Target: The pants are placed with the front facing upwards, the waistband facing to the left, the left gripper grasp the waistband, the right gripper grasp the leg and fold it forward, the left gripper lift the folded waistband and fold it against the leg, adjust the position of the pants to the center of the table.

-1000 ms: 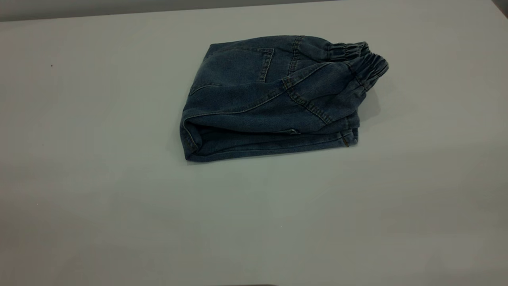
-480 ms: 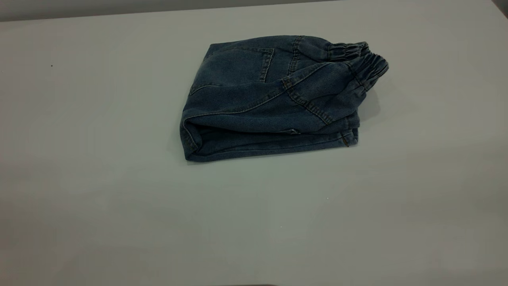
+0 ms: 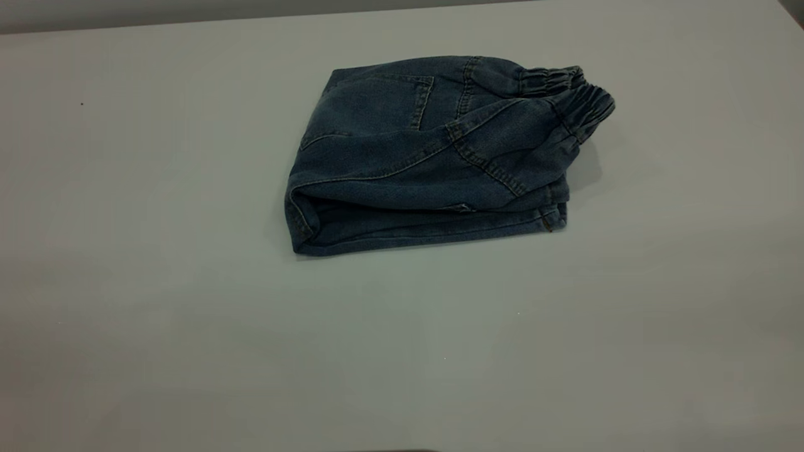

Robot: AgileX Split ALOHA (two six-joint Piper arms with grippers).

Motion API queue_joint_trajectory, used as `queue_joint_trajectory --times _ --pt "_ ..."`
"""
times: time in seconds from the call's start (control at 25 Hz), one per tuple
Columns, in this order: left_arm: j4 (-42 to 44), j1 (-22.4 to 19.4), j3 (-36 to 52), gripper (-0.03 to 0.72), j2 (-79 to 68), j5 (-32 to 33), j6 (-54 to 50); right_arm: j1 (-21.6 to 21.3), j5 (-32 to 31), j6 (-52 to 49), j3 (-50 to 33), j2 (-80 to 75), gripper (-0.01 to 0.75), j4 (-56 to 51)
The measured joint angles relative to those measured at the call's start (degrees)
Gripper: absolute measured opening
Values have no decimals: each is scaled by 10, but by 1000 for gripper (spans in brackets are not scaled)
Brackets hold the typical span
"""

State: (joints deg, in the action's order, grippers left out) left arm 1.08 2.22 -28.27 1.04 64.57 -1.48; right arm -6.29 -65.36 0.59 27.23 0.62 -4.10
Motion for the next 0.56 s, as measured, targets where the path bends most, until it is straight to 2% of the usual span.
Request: queue_joint_trajectory --times 0.56 --pt "0 0 0 582 0 0 0 6 0 0 0 0 477 -5"
